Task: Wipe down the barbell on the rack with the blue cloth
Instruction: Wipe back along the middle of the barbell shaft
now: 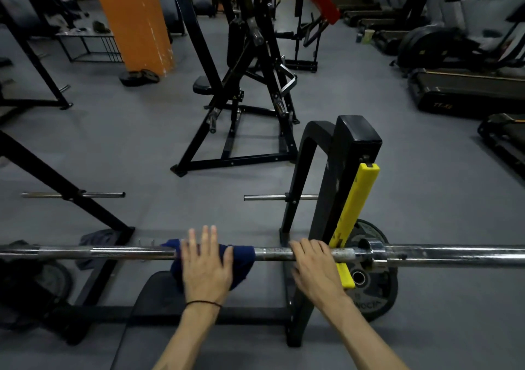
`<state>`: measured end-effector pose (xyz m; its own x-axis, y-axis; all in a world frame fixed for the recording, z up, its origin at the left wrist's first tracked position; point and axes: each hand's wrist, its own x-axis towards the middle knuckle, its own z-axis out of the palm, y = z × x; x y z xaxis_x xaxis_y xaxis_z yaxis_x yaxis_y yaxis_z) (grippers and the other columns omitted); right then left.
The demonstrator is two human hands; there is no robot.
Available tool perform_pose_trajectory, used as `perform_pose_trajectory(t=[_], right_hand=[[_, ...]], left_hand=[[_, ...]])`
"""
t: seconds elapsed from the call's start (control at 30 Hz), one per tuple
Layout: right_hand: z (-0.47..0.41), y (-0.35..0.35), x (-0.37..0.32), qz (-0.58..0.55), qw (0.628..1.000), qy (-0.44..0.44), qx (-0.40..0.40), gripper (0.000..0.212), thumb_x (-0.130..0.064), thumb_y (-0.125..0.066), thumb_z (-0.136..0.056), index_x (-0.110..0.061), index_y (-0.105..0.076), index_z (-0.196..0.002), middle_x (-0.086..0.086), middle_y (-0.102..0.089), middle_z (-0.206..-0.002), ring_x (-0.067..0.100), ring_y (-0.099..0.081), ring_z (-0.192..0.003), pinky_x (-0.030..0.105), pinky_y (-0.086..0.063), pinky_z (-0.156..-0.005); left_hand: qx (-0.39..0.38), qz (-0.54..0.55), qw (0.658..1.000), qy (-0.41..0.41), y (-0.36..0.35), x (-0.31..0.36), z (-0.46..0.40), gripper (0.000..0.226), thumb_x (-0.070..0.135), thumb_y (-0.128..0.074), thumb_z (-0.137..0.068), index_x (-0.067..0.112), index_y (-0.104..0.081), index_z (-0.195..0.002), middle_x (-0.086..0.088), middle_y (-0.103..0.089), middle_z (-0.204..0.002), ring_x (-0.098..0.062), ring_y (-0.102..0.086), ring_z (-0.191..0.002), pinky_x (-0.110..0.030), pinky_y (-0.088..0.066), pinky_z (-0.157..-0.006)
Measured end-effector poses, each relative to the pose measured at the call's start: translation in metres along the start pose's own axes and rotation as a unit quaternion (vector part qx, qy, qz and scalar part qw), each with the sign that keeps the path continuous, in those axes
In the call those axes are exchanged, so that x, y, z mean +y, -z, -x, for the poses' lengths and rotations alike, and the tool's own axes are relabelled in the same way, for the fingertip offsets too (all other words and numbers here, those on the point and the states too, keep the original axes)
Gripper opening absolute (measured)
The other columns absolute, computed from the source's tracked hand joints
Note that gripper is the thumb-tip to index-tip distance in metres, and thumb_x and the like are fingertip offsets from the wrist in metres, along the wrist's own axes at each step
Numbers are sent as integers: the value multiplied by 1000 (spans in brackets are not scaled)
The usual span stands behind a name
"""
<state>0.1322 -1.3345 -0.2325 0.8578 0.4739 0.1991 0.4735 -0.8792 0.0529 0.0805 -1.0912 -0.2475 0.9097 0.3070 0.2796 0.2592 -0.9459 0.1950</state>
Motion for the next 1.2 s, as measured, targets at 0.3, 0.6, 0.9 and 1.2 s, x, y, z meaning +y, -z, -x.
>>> perform_pose_trajectory(t=[0.3, 0.6, 0.9, 1.2], right_hand=[[-20, -1, -4, 35, 997, -33, -52, 42, -16, -91, -50, -19, -57, -74, 3, -61, -63, 27, -59, -55, 37, -45, -53], [-58, 33, 2, -19, 963, -27, -269, 28, -33, -59, -77, -16, -71, -96, 10, -73, -104, 34, -68, -98, 34, -50, -77], [-55, 31, 9, -63, 962, -21, -266, 19, -36, -62, -78, -24, -59, -92, 5, -67, -98, 31, -65, -91, 35, -48, -73], [-27, -8, -24, -10, 998, 37, 56, 7, -15, -61, -75, -19, -55, -77, 3, -56, -70, 26, -58, -61, 37, -45, -54]], left_hand=[[-43, 39, 984, -168, -10, 25, 4, 65, 55, -28, -104, 13, -47, -149, -15, -52, -149, -34, -54, -131, -45, -25, -119], [17, 37, 996, -85, -12, 19, -2, 57, 40, -26, -106, 5, -51, -145, -18, -50, -149, -40, -46, -139, -55, -22, -121], [14, 38, 989, -139, -9, -23, 7, 64, 48, -37, -102, 11, -37, -155, -12, -39, -159, -30, -38, -145, -47, -25, -120], [9, 55, 991, -118, -28, 74, 15, 58, 44, -35, -103, 10, -50, -147, -10, -45, -155, -31, -45, -141, -51, -21, -121]])
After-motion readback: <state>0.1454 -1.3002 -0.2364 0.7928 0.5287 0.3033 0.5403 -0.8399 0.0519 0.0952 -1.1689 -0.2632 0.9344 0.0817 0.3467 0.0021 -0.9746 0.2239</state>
